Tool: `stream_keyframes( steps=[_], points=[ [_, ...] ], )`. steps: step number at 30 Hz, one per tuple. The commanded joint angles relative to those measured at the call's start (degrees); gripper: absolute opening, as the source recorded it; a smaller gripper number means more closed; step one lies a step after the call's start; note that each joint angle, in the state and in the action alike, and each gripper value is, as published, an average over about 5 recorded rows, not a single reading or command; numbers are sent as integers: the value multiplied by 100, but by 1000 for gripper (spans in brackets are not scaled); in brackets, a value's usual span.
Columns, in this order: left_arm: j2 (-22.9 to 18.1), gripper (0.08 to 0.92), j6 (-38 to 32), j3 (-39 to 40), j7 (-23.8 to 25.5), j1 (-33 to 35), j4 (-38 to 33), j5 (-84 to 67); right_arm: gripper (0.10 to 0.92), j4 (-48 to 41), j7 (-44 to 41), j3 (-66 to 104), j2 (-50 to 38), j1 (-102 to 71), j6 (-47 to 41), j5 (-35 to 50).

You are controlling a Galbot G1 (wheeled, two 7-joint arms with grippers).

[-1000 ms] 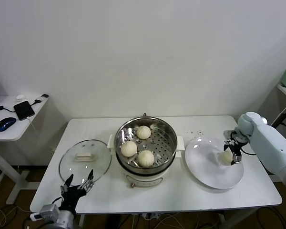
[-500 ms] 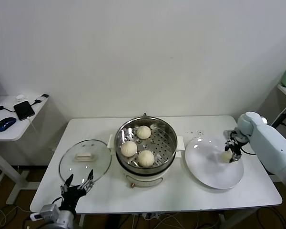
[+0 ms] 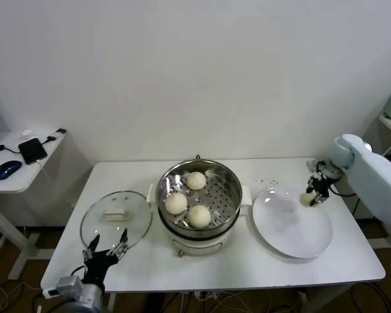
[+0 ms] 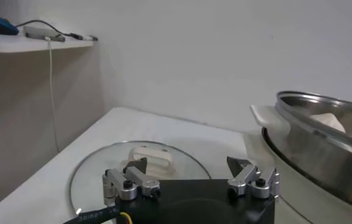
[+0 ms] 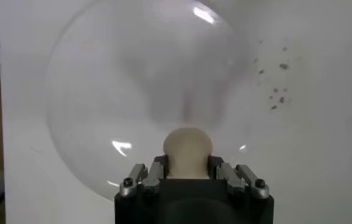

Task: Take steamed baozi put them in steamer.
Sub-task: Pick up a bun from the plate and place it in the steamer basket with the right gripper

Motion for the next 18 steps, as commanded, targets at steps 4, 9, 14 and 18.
stream_keyframes(
  steps=[4,9,14,18],
  points=[
    [81,823,-36,18,-4,-61,-108,439,467,1591,169,-3428,268,3357,-2088,3586],
    [131,823,-50,62,-7,-51,-163,483,467,1659,386,-4089,988,3906,-2641,4519],
    [169,823,-70,59,-7,-35,-222,483,467,1466,548,-4225,1732,3885,-2858,4748],
    [183,823,-76,36,-6,-33,-227,462,467,1335,578,-4231,2163,3625,-2953,4561]
  ],
)
